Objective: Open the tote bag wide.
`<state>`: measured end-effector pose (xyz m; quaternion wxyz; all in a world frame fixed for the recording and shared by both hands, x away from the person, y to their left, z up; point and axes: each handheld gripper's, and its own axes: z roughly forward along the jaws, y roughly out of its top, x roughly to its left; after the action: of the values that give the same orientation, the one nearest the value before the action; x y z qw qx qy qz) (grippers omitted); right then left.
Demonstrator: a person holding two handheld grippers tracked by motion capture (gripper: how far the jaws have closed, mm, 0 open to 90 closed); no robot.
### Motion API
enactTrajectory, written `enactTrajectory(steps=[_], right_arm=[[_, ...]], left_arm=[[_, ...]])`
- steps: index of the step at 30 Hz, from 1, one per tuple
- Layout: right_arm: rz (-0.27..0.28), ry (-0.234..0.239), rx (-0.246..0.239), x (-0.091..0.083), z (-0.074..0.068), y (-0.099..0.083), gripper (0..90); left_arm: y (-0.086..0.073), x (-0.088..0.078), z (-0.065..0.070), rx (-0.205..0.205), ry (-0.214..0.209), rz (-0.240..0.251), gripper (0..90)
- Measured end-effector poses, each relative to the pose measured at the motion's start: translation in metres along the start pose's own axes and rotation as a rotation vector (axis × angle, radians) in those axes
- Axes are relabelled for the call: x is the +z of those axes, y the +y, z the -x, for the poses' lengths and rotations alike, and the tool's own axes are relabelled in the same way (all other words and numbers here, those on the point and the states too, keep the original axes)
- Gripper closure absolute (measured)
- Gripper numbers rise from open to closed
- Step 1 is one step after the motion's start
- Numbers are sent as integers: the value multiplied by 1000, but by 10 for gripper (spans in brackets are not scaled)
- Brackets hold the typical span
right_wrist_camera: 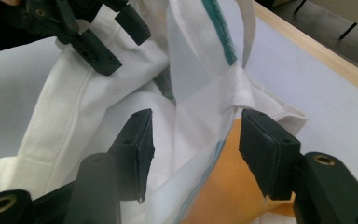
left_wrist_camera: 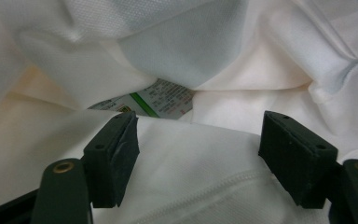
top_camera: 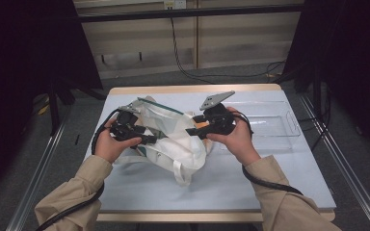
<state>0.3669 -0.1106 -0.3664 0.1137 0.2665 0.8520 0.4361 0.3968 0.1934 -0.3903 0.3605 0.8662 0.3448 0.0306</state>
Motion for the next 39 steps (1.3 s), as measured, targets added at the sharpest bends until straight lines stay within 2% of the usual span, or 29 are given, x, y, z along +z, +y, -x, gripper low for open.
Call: enactTrajectory(steps=[5, 7, 10, 11, 12, 15, 16, 17, 19, 20, 21, 23, 25, 26, 29, 32, 33, 34, 35, 37, 38, 39], right_arm=[[-5, -13, 14, 9, 7, 0, 458], [-13, -22, 23, 12, 9, -1, 465], [-18, -21, 29, 15, 11, -1, 484], [-19, -21, 30, 15, 11, -1, 500], [-20, -20, 30, 16, 11, -1, 512], [-19, -12, 28, 18, 10, -1, 537], [-20, -15, 26, 18, 9, -1, 562], [-28, -17, 25, 19, 9, -1, 577], [-36, -7, 34, 21, 9, -1, 606], [-41, -10, 28, 22, 8, -1, 627], [-44, -12, 29, 23, 8, -1, 658], [-32, -22, 34, 24, 8, -1, 736], [-36, -15, 43, 24, 10, -1, 794], [-37, -22, 44, 24, 10, 0, 825], [-42, -28, 48, 24, 12, 1, 834], [-38, -32, 47, 24, 13, 1, 837], [-35, -30, 50, 24, 14, 0, 837], [-34, -30, 49, 24, 14, 0, 837], [-36, -34, 51, 24, 15, 0, 837], [-36, -35, 52, 24, 16, -1, 839], [-37, -35, 51, 24, 16, -1, 839], [-37, -35, 54, 24, 16, -1, 840]], left_arm=[[1, 3, -1, 10, 5, -19, 266], [2, 4, -2, 27, 12, -37, 263], [2, 7, -1, 19, 16, -37, 260], [2, 9, -1, 9, 16, -36, 263], [2, 8, -2, 28, 20, -51, 267], [0, 10, -2, 6, 13, -48, 280], [0, 10, -2, 11, 13, -56, 288], [0, 9, -4, 39, 19, -80, 292], [-1, 10, -2, 16, 29, -68, 316], [-2, 9, -4, 38, 23, -91, 324], [-3, 9, -4, 38, 21, -91, 335], [-5, 10, -4, 28, 25, -99, 407], [-7, 12, -5, 25, 29, -118, 412], [-7, 12, -6, 34, 23, -131, 442], [-11, 15, -6, 16, 28, -132, 511], [-14, 18, -6, 10, 35, -153, 625], [-15, 19, -7, 14, 30, -163, 633], [-16, 20, -6, 4, 31, -158, 691], [-16, 21, -6, 15, 30, -160, 755], [-17, 22, -5, 9, 14, -156, 872], [-17, 22, -5, 2, 16, -153, 900], [-17, 22, -5, 14, 18, -154, 900]])
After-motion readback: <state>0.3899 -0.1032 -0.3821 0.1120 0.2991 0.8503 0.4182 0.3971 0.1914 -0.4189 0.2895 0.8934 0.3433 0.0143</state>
